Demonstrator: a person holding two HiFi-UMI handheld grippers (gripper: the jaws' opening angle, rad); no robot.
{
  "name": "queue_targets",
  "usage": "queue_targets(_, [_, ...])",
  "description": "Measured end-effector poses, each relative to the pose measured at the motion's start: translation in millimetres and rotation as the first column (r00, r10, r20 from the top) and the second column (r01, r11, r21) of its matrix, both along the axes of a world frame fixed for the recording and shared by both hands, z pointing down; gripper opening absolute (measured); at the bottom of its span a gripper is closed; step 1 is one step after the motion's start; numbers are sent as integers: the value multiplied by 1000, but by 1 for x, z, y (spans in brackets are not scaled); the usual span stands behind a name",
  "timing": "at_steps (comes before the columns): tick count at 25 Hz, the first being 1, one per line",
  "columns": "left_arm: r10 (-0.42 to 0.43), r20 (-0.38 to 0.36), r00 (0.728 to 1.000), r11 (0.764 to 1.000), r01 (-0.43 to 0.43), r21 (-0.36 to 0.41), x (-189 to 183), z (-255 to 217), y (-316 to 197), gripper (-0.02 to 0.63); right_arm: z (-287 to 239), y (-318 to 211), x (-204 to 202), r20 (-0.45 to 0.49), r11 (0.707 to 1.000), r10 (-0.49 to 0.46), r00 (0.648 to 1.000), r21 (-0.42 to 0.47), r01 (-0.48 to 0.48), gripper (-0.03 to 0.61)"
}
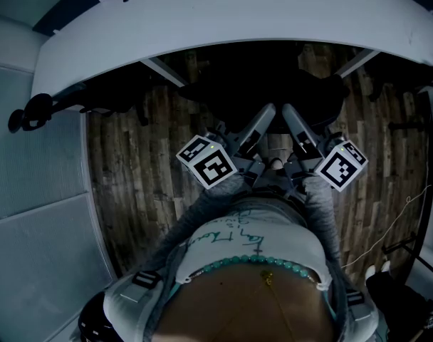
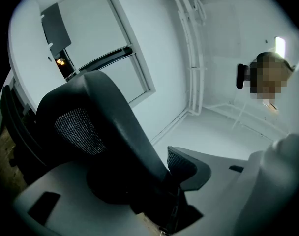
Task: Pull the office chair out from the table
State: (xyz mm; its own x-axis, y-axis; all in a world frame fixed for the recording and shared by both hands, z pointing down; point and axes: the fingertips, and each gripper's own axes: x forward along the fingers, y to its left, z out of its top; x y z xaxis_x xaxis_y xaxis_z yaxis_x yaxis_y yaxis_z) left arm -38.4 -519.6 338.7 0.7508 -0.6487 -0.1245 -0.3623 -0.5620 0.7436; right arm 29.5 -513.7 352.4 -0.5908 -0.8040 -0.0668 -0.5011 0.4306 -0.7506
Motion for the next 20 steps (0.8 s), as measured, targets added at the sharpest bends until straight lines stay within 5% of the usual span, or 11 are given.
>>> queue_targets(20, [-39,-24,999,999,39,9,22,5,24,173,2,21,19,20,997,-69,997,38,68,198])
